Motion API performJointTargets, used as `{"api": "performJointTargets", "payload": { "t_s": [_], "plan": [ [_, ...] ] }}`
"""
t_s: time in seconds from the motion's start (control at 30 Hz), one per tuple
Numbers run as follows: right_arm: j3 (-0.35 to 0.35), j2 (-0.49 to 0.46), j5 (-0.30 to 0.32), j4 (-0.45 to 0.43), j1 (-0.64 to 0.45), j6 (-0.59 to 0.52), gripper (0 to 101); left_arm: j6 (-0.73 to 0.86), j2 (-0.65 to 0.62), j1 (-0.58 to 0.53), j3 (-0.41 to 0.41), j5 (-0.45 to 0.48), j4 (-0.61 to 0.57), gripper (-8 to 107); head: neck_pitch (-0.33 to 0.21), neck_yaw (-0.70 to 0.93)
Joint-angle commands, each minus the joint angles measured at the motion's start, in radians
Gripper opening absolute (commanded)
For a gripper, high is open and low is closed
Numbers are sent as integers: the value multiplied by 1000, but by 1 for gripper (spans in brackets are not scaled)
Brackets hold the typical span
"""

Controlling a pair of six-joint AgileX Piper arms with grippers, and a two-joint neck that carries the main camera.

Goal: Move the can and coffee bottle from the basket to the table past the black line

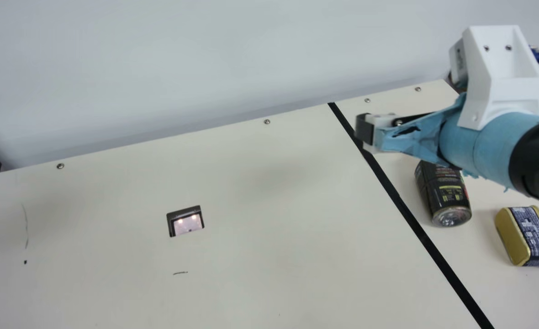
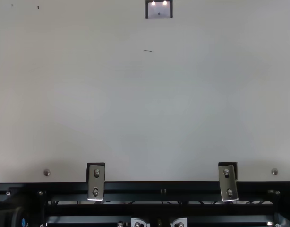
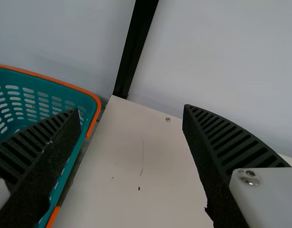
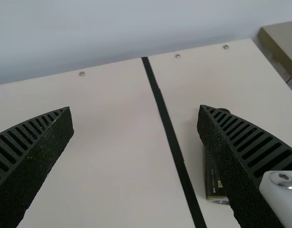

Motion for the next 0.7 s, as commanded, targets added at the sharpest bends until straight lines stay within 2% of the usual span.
{"api": "performJointTargets", "payload": {
  "t_s": [0.0,0.47,0.67],
  "plan": [
    [0,0,0,0,0,0,101,0,0,0,0,0,0,90,-20,5],
    [-4,-1,5,33,-4,-26,101,0,-2,-1,-1,0,2,90,-20,5],
    [-12,-41,5,85,-7,-48,101,-11,-79,-16,32,-26,64,90,-20,5]
  ]
}}
